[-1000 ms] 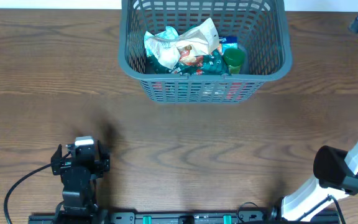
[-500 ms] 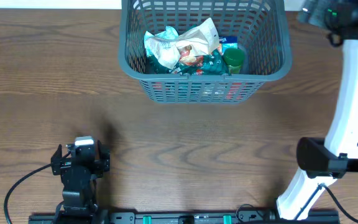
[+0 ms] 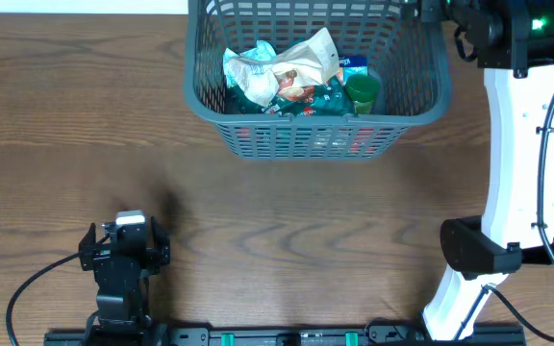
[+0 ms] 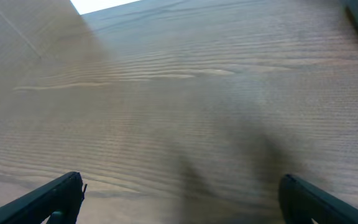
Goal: Pack container
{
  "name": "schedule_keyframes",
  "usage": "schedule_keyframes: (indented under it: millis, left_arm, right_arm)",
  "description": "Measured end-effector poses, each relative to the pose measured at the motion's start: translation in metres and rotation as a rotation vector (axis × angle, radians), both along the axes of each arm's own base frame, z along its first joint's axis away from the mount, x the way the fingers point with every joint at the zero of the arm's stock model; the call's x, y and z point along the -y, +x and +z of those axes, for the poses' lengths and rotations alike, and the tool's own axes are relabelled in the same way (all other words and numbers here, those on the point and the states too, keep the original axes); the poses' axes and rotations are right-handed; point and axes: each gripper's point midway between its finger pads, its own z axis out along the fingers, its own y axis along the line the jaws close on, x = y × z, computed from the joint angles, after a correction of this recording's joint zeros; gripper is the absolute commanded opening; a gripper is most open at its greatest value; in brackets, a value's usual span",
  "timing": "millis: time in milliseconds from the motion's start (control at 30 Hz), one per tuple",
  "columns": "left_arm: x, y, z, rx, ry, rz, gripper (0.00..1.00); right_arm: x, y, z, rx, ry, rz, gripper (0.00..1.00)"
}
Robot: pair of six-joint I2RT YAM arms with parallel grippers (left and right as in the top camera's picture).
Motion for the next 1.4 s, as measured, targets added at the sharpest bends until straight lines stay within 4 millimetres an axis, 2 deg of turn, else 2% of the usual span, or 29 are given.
schedule_keyframes:
  millis: [267,400,533,700,867,1033,1233,1400]
  left_arm:
    - [0.0,0.0,0.0,0.0,0.0,0.0,0.99]
    - [0.0,0.0,0.0,0.0,0.0,0.0,0.98]
    - [0.0,0.0,0.0,0.0,0.0,0.0,0.98]
    - [0.0,0.0,0.0,0.001,0.001,0.002,0.98]
    - [0.0,0.0,0.0,0.001,0.001,0.002,0.98]
    - [0.0,0.0,0.0,0.001,0.001,0.002,0.98]
    - [0.0,0.0,0.0,0.001,0.001,0.002,0.99]
    - [0.0,0.0,0.0,0.001,0.001,0.002,0.99]
  right_arm:
    - [-0.009,0.008,-0.003,0.042,-0.008,0.066,0.99]
    - [-0.009,-0.004,-0.006,0.082,-0.004,0.078,0.99]
    - [-0.007,-0.03,-0.004,0.135,0.013,0.1,0.99]
    - [0.005,-0.069,-0.013,0.164,0.044,0.113,0.99]
    - [0.023,-0.099,-0.04,0.169,0.065,0.098,0.99]
    - [0.034,-0.121,-0.064,0.209,0.077,0.087,0.99]
    - [0.033,-0.149,-0.083,0.32,0.085,0.108,0.99]
    - [0.028,-0.17,-0.112,0.368,0.094,0.138,0.99]
